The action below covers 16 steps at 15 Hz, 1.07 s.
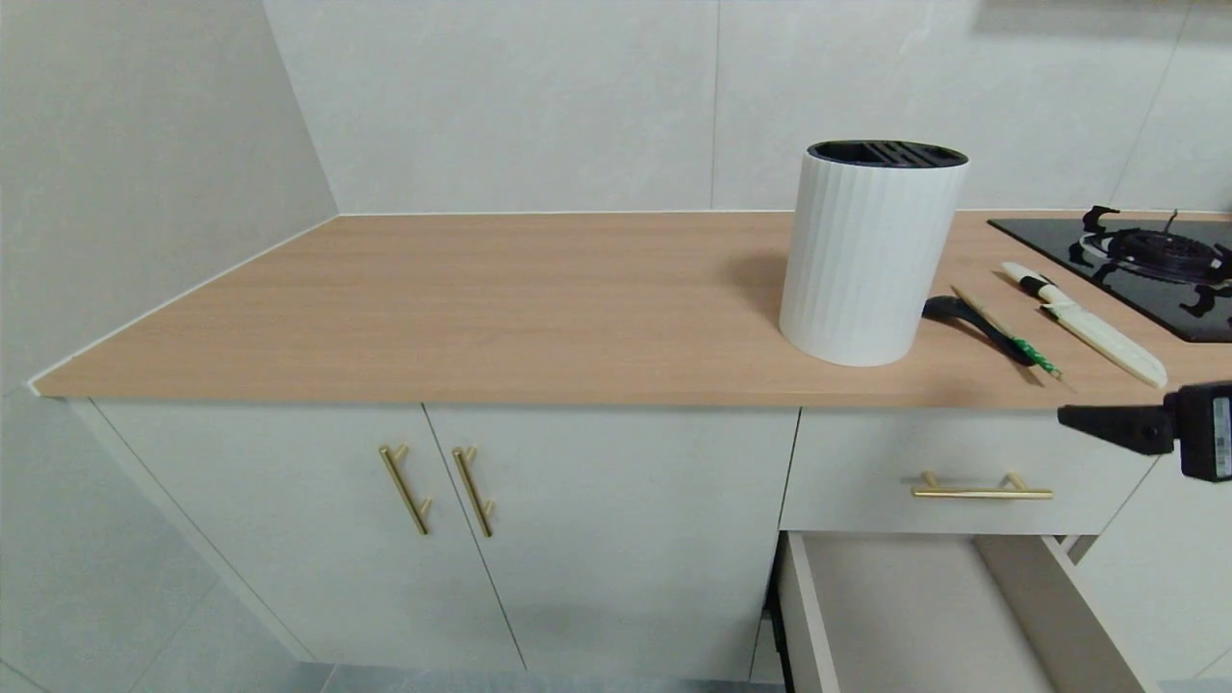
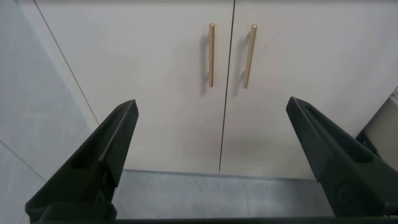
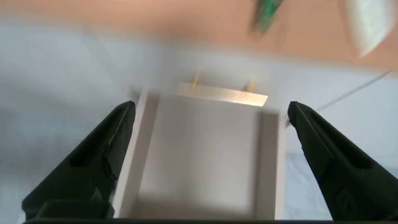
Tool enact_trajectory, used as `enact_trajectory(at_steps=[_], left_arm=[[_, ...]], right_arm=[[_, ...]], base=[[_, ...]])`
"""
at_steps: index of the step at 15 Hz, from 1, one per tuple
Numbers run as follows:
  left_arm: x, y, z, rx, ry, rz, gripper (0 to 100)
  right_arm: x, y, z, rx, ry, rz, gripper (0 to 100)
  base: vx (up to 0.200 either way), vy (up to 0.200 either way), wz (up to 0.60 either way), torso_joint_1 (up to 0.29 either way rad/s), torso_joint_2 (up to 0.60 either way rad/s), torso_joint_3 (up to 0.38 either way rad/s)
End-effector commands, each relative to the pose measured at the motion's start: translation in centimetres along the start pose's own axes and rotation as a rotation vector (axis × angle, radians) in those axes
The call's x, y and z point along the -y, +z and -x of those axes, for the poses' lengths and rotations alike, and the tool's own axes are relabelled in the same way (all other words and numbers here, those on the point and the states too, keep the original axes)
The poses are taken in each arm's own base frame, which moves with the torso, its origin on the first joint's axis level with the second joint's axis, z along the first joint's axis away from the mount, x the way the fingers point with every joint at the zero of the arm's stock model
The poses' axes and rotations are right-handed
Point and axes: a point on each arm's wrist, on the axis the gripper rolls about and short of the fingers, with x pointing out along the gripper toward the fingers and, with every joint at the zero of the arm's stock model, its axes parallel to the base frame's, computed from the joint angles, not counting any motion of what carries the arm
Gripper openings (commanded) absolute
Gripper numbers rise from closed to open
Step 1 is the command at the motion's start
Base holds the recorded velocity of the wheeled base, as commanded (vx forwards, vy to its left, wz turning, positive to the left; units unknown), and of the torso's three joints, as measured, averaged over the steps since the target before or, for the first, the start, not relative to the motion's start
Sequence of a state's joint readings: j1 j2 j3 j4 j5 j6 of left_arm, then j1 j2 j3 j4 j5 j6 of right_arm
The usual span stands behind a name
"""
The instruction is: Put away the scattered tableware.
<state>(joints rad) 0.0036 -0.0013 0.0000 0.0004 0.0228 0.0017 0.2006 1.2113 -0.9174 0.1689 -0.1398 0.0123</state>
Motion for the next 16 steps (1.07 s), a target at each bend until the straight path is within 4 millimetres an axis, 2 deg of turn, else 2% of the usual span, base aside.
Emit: enact_trajectory(at_steps=[1,5,7,9,16], left_arm=[[0.0,0.0,0.0,-0.001,0.000,0.000,100],[0.0,0.0,0.0,-0.001,0.001,0.000,100],[0.0,0.0,0.0,-0.001,0.001,0.000,100],[0.0,0.0,0.0,-0.001,0.000,0.000,100],[0.0,0.0,0.0,-0.001,0.000,0.000,100]], right_arm=[[0.9,2.7,-3.2,-0.046,-0.060,-0.033,100],[1.5,3.3,-7.5,-0.147,-0.088,-0.087,100],[2.4,3.1,-10.1,-0.154,-0.120,-0.108,100],[3.1,2.9,-11.7,-0.138,-0.141,-0.122,100],[3.1,2.9,-12.9,-0.123,-0.142,-0.144,100]], base=[[0.000,0.000,0.00,0.000,0.00,0.000],[0.000,0.000,0.00,0.016,0.00,-0.002],[0.000,0.000,0.00,0.000,0.00,0.000],[0.000,0.000,0.00,0.000,0.00,0.000],[0.000,0.000,0.00,0.000,0.00,0.000]])
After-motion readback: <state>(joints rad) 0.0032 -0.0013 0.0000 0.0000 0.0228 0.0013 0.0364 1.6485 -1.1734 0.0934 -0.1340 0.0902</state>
